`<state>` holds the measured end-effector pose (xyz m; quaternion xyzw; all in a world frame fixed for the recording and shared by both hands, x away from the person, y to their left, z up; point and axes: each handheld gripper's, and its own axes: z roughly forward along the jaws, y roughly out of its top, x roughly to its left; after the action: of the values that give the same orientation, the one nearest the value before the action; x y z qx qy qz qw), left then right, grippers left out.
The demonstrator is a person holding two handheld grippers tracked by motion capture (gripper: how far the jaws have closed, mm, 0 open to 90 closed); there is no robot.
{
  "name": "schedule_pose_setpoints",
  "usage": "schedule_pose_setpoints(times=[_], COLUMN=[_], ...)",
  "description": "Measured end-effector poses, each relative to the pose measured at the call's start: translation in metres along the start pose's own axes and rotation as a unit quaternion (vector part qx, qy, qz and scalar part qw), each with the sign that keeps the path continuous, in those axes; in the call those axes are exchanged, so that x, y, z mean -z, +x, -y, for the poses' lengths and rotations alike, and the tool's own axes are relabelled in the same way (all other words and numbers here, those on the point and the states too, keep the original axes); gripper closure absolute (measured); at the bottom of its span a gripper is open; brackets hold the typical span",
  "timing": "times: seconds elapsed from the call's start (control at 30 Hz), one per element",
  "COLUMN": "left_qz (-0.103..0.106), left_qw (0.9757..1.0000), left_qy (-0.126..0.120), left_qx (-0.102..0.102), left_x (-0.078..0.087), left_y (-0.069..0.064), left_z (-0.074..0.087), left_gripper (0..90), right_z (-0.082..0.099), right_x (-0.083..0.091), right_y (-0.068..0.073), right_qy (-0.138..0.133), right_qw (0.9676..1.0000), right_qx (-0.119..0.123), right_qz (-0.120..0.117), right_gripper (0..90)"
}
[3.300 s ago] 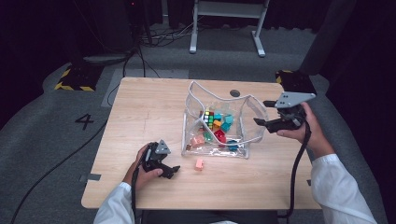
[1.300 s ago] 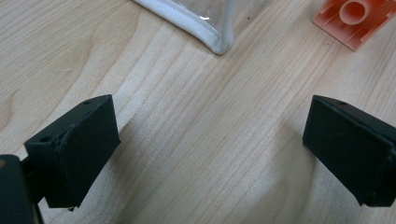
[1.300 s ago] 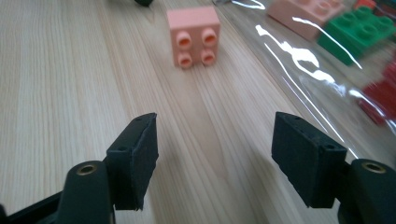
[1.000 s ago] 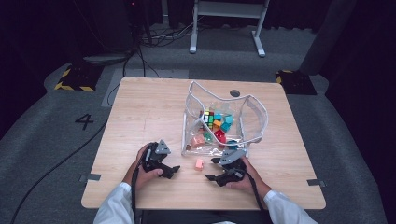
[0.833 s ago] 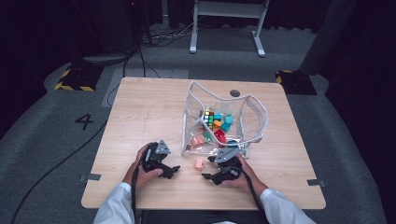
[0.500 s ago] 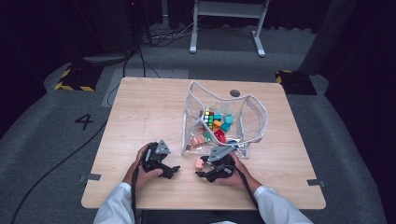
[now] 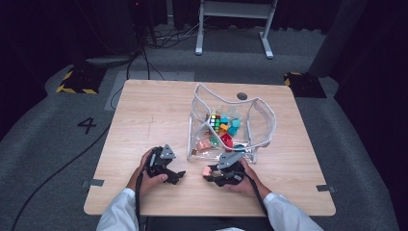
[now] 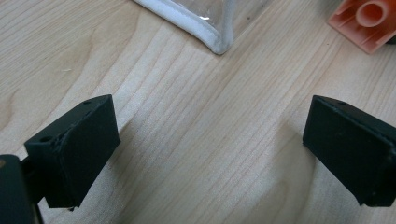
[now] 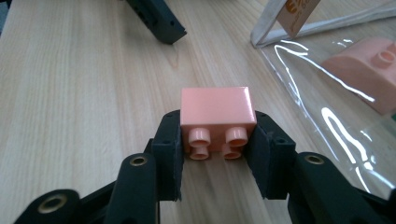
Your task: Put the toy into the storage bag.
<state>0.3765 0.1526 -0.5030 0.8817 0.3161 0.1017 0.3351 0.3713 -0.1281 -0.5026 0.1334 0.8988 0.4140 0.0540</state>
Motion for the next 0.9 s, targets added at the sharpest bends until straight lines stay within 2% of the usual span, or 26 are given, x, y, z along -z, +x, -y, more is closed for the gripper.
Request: schedule_pose_setpoints(times=[0.1, 0.13, 0.27, 0.3, 0.33, 0.43, 0.47, 0.57, 0.6, 0.63, 0.7, 0.8, 0.87, 0.9], left_qz=[0.0, 0.0, 0.0, 0.0, 0.0, 0.0, 0.0, 0.0, 0.001, 0.001, 0.002, 0.002, 0.002, 0.002], left_qw=[1.0, 1.0, 1.0, 1.0, 1.0, 1.0, 1.0, 1.0, 1.0, 1.0, 1.0, 1.0, 1.0, 1.0], left_qy=[-0.001, -0.001, -0.001, -0.001, -0.001, -0.001, -0.002, -0.002, -0.001, 0.0, 0.0, 0.0, 0.0, 0.0], left_qx=[0.001, 0.001, 0.001, 0.0, 0.001, 0.001, 0.001, 0.0, -0.001, -0.004, -0.002, -0.002, -0.002, -0.002], left_x=[0.0, 0.0, 0.0, 0.0, 0.0, 0.0, 0.0, 0.0, 0.0, 0.0, 0.0, 0.0, 0.0, 0.0], left_y=[0.0, 0.0, 0.0, 0.0, 0.0, 0.0, 0.0, 0.0, 0.0, 0.0, 0.0, 0.0, 0.0, 0.0], left_z=[0.0, 0.0, 0.0, 0.0, 0.0, 0.0, 0.0, 0.0, 0.0, 0.0, 0.0, 0.0, 0.0, 0.0], left_gripper=[3.7, 3.6, 3.6, 3.6, 3.6, 3.6, 3.6, 3.7, 3.7, 3.7, 3.7, 3.7, 3.6, 3.7], right_z=[0.007, 0.01, 0.02, 0.022, 0.024, 0.03, 0.032, 0.038, 0.041, 0.044, 0.048, 0.055, 0.059, 0.061], right_x=[0.008, 0.012, 0.023, 0.026, 0.027, 0.035, 0.037, 0.045, 0.049, 0.053, 0.062, 0.078, 0.086, 0.091], right_y=[0.0, 0.001, 0.002, 0.001, -0.001, 0.001, 0.0, -0.002, -0.002, -0.001, -0.004, -0.009, -0.014, -0.015], right_qy=[-0.003, 0.003, 0.005, 0.001, -0.009, -0.002, -0.006, -0.004, 0.0, 0.006, 0.009, -0.001, -0.009, -0.005], right_qw=[1.0, 1.0, 0.9999, 1.0, 0.9998, 1.0, 0.9998, 0.9998, 0.9998, 0.9996, 0.9994, 0.9989, 0.9987, 0.9986], right_qx=[0.006, -0.003, -0.009, -0.003, 0.016, 0.005, 0.013, 0.007, 0.001, -0.016, -0.016, -0.032, -0.017, -0.018], right_qz=[-0.002, 0.001, 0.004, 0.004, 0.002, 0.007, 0.01, 0.017, 0.021, 0.024, 0.03, 0.035, 0.047, 0.05], right_gripper=[58.9, 58.9, 59.0, 59.0, 59.0, 59.0, 59.0, 59.0, 59.0, 59.0, 59.0, 59.0, 59.0, 59.0])
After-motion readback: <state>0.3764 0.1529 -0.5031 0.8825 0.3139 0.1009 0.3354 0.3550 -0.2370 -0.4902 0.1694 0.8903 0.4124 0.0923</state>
